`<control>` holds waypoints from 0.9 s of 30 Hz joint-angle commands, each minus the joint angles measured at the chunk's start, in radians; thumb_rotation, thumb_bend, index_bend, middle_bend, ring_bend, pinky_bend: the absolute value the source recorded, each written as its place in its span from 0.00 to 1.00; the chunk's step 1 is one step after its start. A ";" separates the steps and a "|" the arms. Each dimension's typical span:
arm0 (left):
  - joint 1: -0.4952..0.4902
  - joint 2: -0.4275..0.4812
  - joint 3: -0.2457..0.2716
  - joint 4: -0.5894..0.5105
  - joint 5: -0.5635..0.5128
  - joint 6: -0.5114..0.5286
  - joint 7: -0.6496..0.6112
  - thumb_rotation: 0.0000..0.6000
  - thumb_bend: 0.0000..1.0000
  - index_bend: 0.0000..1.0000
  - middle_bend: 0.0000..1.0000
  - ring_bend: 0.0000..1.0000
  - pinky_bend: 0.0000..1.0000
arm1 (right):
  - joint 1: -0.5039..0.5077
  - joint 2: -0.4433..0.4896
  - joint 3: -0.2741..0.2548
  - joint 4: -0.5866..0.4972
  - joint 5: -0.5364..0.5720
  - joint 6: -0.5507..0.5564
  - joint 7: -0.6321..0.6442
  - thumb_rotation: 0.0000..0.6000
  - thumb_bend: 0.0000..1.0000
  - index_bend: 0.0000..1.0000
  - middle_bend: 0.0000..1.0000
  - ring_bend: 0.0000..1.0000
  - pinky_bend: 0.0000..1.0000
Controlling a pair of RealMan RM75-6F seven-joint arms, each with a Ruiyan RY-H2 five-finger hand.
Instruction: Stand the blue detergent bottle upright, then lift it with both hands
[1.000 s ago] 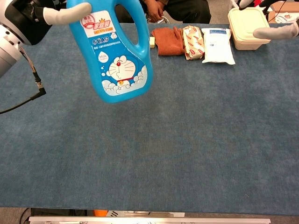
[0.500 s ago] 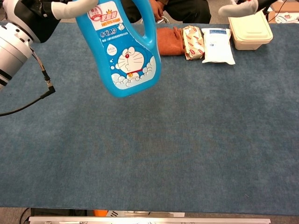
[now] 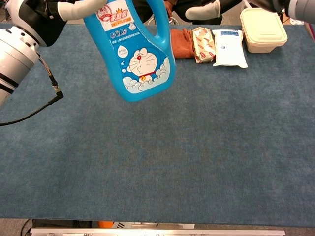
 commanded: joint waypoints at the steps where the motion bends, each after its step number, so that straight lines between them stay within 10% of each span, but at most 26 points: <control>1: 0.003 -0.001 0.003 -0.004 0.008 0.003 0.004 1.00 0.25 0.39 0.19 0.16 0.53 | 0.021 -0.039 -0.005 0.007 0.022 0.025 -0.024 1.00 0.25 0.38 0.30 0.11 0.14; 16: 0.003 -0.016 0.007 -0.001 0.020 0.004 0.002 1.00 0.25 0.39 0.19 0.16 0.51 | 0.076 -0.160 0.017 0.017 0.073 0.077 -0.069 1.00 0.26 0.38 0.30 0.11 0.15; 27: -0.003 -0.021 0.000 0.006 0.013 -0.008 -0.007 1.00 0.25 0.39 0.19 0.16 0.51 | 0.085 -0.209 0.026 0.044 0.092 0.077 -0.065 1.00 0.49 0.43 0.34 0.17 0.26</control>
